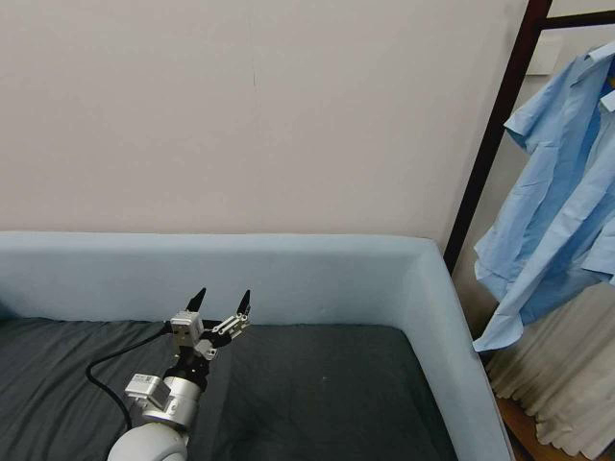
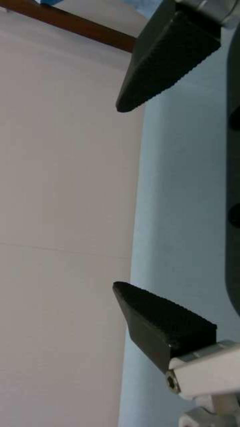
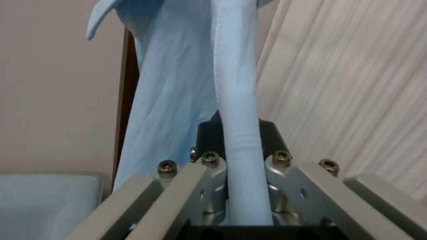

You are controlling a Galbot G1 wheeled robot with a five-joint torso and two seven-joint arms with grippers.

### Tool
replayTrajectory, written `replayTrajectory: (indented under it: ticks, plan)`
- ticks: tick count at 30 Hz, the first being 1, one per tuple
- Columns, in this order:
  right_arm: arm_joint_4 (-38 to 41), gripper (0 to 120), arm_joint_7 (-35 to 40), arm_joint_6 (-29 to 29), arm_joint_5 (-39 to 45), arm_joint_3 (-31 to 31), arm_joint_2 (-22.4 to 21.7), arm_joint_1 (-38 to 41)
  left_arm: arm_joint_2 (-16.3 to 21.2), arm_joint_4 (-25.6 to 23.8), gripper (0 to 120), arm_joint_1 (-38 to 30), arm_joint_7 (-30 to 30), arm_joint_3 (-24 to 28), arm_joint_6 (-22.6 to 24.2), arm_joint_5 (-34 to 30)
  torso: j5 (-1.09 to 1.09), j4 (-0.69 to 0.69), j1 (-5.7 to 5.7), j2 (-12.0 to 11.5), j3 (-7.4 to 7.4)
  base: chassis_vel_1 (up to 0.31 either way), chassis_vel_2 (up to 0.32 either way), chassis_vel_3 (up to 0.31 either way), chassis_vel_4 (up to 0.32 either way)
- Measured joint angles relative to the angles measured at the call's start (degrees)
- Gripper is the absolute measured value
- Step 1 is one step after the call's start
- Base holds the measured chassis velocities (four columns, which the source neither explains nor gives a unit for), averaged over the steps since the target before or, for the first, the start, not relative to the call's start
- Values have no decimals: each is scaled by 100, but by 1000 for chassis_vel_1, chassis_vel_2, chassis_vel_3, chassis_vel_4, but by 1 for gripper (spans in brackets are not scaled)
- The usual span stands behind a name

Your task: Pick up the clothes from the sofa and hang them on the clothes hanger.

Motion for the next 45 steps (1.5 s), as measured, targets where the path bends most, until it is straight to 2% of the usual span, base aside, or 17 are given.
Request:
replayTrajectory:
  ticks: [11,16,19,20,24,25,27,29,30,32,35,39,40,42,45]
  plan:
    - [-598,3,-629,276,-665,-176,297,-101,-100,345,100,-213,42,119,64,2,-2,-1,0,0,0,0,0,0,0]
    - [-665,3,-869,346,-945,-314,695,-28,-133,549,100,-364,74,201,62,2,0,0,0,0,0,0,0,0,0]
    - [-595,3,-986,338,-1175,-465,1129,150,-130,685,100,-511,81,252,62,-18,0,-1,0,0,0,0,0,0,0]
    - [-595,3,-986,338,-1175,-465,1129,150,-130,685,100,-511,81,252,62,-18,0,-1,0,0,0,0,0,0,0]
    - [-567,3,-1094,350,-1753,-704,1714,411,-124,764,100,-556,83,270,62,-30,0,0,0,0,0,0,0,0,0]
    - [-567,3,-1094,350,-1753,-704,1714,411,-124,764,100,-556,83,270,62,-30,0,0,0,0,0,0,0,0,0]
    - [-663,3,-1092,352,-2005,-1132,2108,852,-118,775,100,-535,85,266,63,-30,-3,-4,0,0,-1,0,0,0,0]
    - [-784,3,-1080,353,-2168,-1456,2401,1205,-109,776,100,-507,85,244,63,-30,0,-1,0,0,0,0,0,0,0]
    - [-784,3,-1080,353,-2168,-1456,2401,1205,-109,776,100,-507,85,244,63,-30,0,-1,0,0,0,0,0,0,0]
    - [-986,3,-1051,387,-2314,-1928,2780,1734,-53,728,100,-438,82,173,67,-30,1,2,1,-1,1,0,0,0,0]
    - [-1122,3,-1037,401,-2328,-2251,2900,2155,-3,697,100,-390,80,108,67,-31,2,3,1,-1,1,0,0,0,0]
    - [-1414,3,-772,161,-2154,-3239,3005,3591,44,675,100,-287,40,-21,47,-36,-5,-2,1,0,0,0,0,0,0]
    - [-1414,3,-772,161,-2154,-3239,3005,3591,44,675,100,-287,40,-21,47,-36,-5,-2,1,0,0,0,0,0,0]
    - [-1581,3,-538,-83,-1989,-3846,3127,4363,17,667,100,-235,31,-41,32,-31,-5,-1,1,0,0,0,0,0,0]
    - [-1711,3,-284,-358,-1770,-4439,3286,5095,-29,652,100,-192,26,-50,25,-22,-1,1,1,0,0,0,0,0,0]
